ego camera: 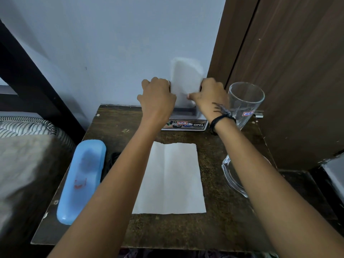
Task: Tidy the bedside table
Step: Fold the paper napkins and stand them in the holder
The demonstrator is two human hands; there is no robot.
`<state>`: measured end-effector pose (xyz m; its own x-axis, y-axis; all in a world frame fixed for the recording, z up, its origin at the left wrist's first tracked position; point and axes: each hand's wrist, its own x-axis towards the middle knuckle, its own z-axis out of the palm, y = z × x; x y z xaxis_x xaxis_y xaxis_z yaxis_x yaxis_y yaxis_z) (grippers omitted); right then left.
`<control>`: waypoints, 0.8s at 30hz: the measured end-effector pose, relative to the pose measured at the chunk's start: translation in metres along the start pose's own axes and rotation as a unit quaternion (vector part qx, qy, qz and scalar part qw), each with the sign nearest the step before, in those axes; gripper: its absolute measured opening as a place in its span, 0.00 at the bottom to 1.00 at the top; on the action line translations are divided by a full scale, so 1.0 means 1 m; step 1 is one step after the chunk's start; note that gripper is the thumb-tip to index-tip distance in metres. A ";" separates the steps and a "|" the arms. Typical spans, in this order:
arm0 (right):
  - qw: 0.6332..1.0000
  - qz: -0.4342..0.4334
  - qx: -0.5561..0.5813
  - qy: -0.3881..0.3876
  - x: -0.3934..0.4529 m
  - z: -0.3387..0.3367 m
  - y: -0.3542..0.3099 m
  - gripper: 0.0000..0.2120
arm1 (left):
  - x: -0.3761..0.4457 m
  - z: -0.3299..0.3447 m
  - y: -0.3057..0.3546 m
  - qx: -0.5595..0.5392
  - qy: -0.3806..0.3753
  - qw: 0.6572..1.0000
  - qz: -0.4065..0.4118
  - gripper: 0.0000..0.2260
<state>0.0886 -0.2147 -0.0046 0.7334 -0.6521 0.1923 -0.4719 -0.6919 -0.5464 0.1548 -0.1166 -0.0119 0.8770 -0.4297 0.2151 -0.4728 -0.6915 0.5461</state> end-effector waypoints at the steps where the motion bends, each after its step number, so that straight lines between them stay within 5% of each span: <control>1: 1.000 0.001 -0.012 -0.003 0.000 0.002 0.001 0.13 | -0.001 0.001 0.000 0.007 0.000 1.000 -0.001 0.03; 6: 0.998 -0.002 0.034 0.043 0.002 0.002 0.005 0.16 | -0.006 0.000 0.000 0.018 0.010 1.000 0.011 0.01; 10: 0.995 -0.031 0.066 0.066 -0.009 0.001 0.004 0.20 | -0.017 -0.010 0.004 -0.031 0.036 0.999 0.001 0.11; 16: 0.971 -0.047 0.187 0.139 -0.072 -0.027 -0.006 0.12 | -0.082 -0.049 -0.007 -0.057 0.085 0.994 -0.033 0.05; 20: 0.978 0.042 0.196 0.065 -0.134 -0.018 -0.001 0.04 | -0.146 -0.051 -0.029 -0.038 0.062 0.992 -0.101 0.10; 24: 0.989 0.113 0.098 -0.018 -0.167 0.001 0.010 0.10 | -0.174 -0.041 -0.046 -0.023 -0.002 0.985 -0.173 0.20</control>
<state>-0.0376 -0.1122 -0.0432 0.6382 -0.7696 0.0200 -0.5244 -0.4535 -0.7207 0.0273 0.0140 -0.0408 0.9846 -0.1745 0.0065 -0.1406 -0.7701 0.6222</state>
